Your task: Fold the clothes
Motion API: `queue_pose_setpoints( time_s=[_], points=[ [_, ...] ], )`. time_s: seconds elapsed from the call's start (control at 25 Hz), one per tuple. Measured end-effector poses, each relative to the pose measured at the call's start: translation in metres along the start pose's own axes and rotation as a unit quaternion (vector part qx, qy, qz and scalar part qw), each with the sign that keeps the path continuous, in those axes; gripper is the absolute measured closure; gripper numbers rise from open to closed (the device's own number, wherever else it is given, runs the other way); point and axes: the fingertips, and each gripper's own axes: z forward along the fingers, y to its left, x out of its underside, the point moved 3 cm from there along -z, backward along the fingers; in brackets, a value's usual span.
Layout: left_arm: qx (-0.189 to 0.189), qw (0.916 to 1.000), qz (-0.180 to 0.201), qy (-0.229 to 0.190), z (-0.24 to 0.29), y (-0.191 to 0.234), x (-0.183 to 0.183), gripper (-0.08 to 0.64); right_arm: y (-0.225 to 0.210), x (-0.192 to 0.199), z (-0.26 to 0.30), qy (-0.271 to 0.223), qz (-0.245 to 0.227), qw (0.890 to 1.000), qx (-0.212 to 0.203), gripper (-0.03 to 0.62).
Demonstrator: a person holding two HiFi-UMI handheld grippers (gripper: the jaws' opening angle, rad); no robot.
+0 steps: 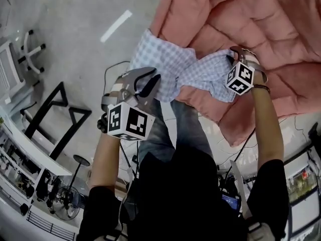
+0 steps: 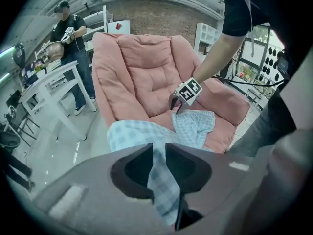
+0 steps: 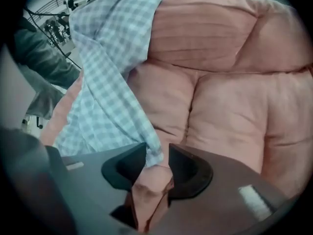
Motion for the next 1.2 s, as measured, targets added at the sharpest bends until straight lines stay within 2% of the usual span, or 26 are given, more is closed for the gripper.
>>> queue_pose_setpoints(
  time_s=[0.08, 0.28, 0.56, 0.72, 0.96, 1.08, 1.2],
  points=[
    [-0.002, 1.0000, -0.008, 0.000, -0.003, 0.004, 0.008, 0.471, 0.000, -0.002, 0.007, 0.013, -0.007, 1.000, -0.014, 0.422],
    [-0.004, 0.9999, -0.014, 0.001, -0.002, 0.006, 0.006, 0.477, -0.001, 0.003, 0.017, 0.032, -0.014, 0.998, -0.049, 0.408],
    [-0.001, 0.9998, -0.014, 0.013, 0.005, 0.004, 0.019, 0.477, 0.011, 0.003, 0.029, 0.028, -0.006, 0.999, -0.046, 0.434],
    [0.004, 0.9998, -0.005, 0.020, 0.002, 0.007, 0.008, 0.477, 0.006, 0.011, 0.004, 0.016, 0.006, 0.999, -0.027, 0.489],
    [0.006, 0.9996, 0.007, 0.026, 0.004, 0.008, 0.007, 0.477, 0.015, 0.027, -0.015, 0.004, 0.029, 1.000, -0.003, 0.531],
    [0.006, 0.9993, 0.018, 0.032, 0.014, 0.009, 0.007, 0.477, 0.008, 0.037, -0.018, -0.006, 0.051, 0.998, 0.037, 0.540],
    [0.004, 0.9990, 0.027, 0.035, 0.015, 0.009, 0.004, 0.477, -0.009, 0.046, -0.035, -0.008, 0.095, 0.991, 0.093, 0.541]
  ],
)
